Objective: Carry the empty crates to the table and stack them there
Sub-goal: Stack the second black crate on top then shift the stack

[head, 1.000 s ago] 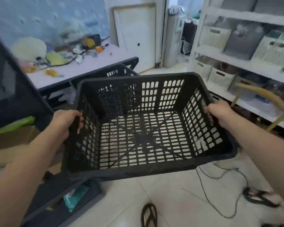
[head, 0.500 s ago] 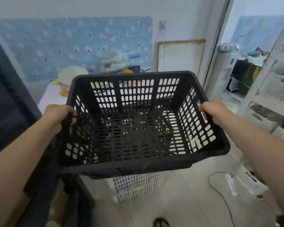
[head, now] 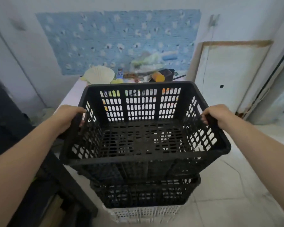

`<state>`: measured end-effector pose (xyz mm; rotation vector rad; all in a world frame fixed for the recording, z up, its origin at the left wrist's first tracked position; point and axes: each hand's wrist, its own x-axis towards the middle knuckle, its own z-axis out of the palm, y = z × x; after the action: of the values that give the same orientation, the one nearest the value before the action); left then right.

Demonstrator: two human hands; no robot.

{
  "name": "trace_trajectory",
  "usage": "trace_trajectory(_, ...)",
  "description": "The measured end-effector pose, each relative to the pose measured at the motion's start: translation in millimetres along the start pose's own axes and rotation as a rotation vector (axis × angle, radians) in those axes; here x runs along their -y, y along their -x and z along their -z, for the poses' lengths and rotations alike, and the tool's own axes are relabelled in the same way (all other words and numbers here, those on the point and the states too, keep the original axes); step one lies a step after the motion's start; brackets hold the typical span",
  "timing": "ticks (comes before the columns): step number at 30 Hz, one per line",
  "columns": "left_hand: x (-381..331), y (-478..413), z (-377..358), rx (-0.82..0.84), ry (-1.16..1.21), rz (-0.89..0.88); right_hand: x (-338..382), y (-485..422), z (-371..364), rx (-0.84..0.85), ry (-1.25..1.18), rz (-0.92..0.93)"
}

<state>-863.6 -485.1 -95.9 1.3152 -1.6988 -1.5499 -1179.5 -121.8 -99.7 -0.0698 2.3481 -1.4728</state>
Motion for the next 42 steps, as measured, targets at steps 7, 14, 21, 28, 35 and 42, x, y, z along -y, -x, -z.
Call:
trace_trajectory(7, 37, -42, 1, 0.09, 0.026, -0.056, -3, -23, -7, 0.041, 0.005, 0.051)
trace_trajectory(14, 60, -69, 9, 0.1, -0.061, -0.067, -10, -22, -9, 0.194, -0.054, 0.018)
trace_trajectory(21, 62, -63, 15, 0.133, -0.056, -0.083, -18, -6, 0, 0.209, -0.054, 0.011)
trace_trajectory(28, 56, -34, 12, -0.02, -0.057, -0.054, -27, 4, 10, 0.126, -0.252, -0.021)
trace_trajectory(35, 161, 33, 4, 0.01, 0.024, 0.217, -149, 29, -1, 0.05, -0.249, -0.22)
trace_trajectory(42, 269, 72, -10, 0.153, -0.242, 0.217, -248, 77, -58, 0.036, 0.026, -0.185)
